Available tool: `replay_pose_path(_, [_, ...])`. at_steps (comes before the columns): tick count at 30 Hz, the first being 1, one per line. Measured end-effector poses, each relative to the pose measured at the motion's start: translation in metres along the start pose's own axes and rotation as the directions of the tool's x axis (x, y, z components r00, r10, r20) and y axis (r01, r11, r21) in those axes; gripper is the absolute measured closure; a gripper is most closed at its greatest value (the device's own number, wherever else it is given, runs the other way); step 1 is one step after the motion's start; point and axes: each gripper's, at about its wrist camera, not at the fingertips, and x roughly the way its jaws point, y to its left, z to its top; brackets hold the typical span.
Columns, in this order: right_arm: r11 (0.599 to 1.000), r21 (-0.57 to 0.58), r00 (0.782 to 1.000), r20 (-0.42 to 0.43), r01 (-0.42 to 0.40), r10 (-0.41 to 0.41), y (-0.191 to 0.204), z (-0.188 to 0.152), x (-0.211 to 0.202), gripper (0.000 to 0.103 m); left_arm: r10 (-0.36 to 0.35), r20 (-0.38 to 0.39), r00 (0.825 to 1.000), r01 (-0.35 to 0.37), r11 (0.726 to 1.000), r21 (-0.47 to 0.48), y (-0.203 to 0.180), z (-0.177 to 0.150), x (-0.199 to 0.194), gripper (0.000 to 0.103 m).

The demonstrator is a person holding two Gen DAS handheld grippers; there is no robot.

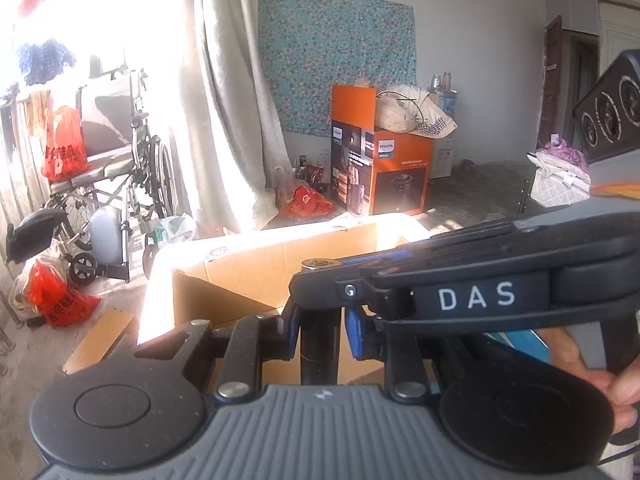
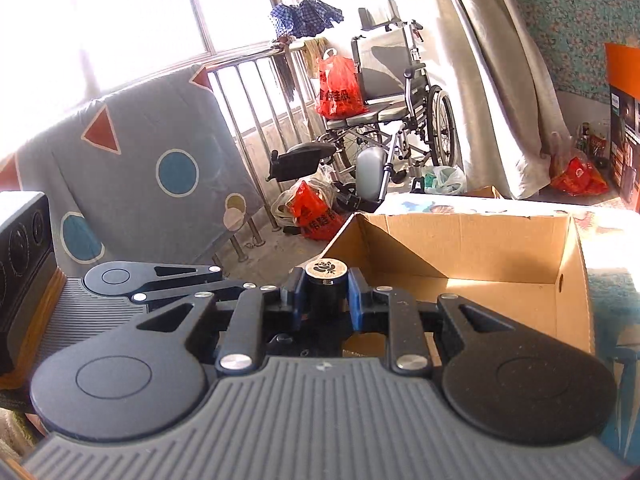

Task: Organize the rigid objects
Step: 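Carry the black tube into the cardboard box and open the right tool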

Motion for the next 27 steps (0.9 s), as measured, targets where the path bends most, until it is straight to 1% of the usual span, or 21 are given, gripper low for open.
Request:
replay_pose_path(2, [0.999, 0.032, 0.997, -0.073, -0.02, 0.023, -0.009, 0.024, 0.037, 0.082, 0.025, -0.058, 0.998, -0.026, 0.999, -0.029, 0.022, 0.009, 0.024, 0.079])
replay_pose_path(5, [0.994, 0.104, 0.978, -0.204, -0.022, 0.043, -0.033, 0.039, 0.092, 0.082, 0.057, -0.158, 0.986, -0.064, 0.997, -0.041, 0.048, 0.004, 0.062, 0.077])
replay_pose_path(6, [0.991, 0.137, 0.964, -0.261, -0.013, 0.048, -0.042, 0.039, 0.117, 0.082, 0.061, -0.19, 0.98, -0.071, 0.996, -0.045, 0.055, 0.0, 0.072, 0.077])
replay_pose_path(8, [0.982, 0.186, 0.936, -0.347, 0.005, 0.061, -0.053, 0.031, 0.15, 0.082, 0.068, -0.242, 0.968, -0.083, 0.995, -0.056, 0.066, -0.009, 0.087, 0.076])
replay_pose_path(10, [0.977, 0.212, 0.909, -0.41, 0.025, 0.066, -0.063, 0.025, 0.174, 0.082, 0.069, -0.276, 0.959, -0.093, 0.993, -0.072, 0.076, -0.015, 0.098, 0.074])
replay_pose_path(12, [0.974, 0.223, 0.883, -0.466, 0.047, 0.063, -0.07, 0.012, 0.199, 0.082, 0.057, -0.287, 0.956, -0.085, 0.993, -0.086, 0.082, -0.019, 0.101, 0.074])
replay_pose_path(14, [0.971, 0.231, 0.861, -0.505, 0.066, 0.062, -0.075, 0.007, 0.218, 0.082, 0.059, -0.289, 0.955, -0.088, 0.992, -0.088, 0.083, -0.019, 0.102, 0.072])
replay_pose_path(15, [0.971, 0.229, 0.849, -0.525, 0.074, 0.059, -0.08, 0.006, 0.235, 0.082, 0.063, -0.288, 0.956, -0.092, 0.992, -0.086, 0.083, -0.018, 0.101, 0.072])
replay_pose_path(18, [0.976, 0.195, 0.85, -0.526, 0.095, 0.022, -0.082, 0.011, 0.263, 0.08, 0.074, -0.279, 0.958, -0.1, 0.992, -0.082, 0.083, -0.013, 0.1, 0.072])
replay_pose_path(20, [0.977, 0.185, 0.863, -0.506, 0.107, 0.001, -0.082, 0.018, 0.273, 0.079, 0.081, -0.262, 0.962, -0.107, 0.991, -0.084, 0.083, -0.011, 0.094, 0.069])
replay_pose_path(22, [0.972, 0.212, 0.874, -0.486, 0.1, 0.016, -0.084, 0.026, 0.272, 0.073, 0.079, -0.233, 0.969, -0.104, 0.99, -0.097, 0.084, -0.008, 0.085, 0.068])
replay_pose_path(24, [0.97, 0.228, 0.896, -0.444, 0.08, 0.031, -0.083, 0.035, 0.258, 0.066, 0.072, -0.205, 0.976, -0.095, 0.99, -0.108, 0.083, -0.006, 0.074, 0.066])
replay_pose_path(26, [0.973, 0.221, 0.918, -0.397, 0.067, 0.026, -0.081, 0.043, 0.231, 0.063, 0.063, -0.171, 0.983, -0.084, 0.989, -0.118, 0.079, -0.004, 0.058, 0.066])
replay_pose_path(27, [0.973, 0.222, 0.927, -0.374, 0.057, 0.031, -0.079, 0.047, 0.215, 0.063, 0.052, -0.156, 0.986, -0.072, 0.99, -0.122, 0.076, -0.004, 0.049, 0.066])
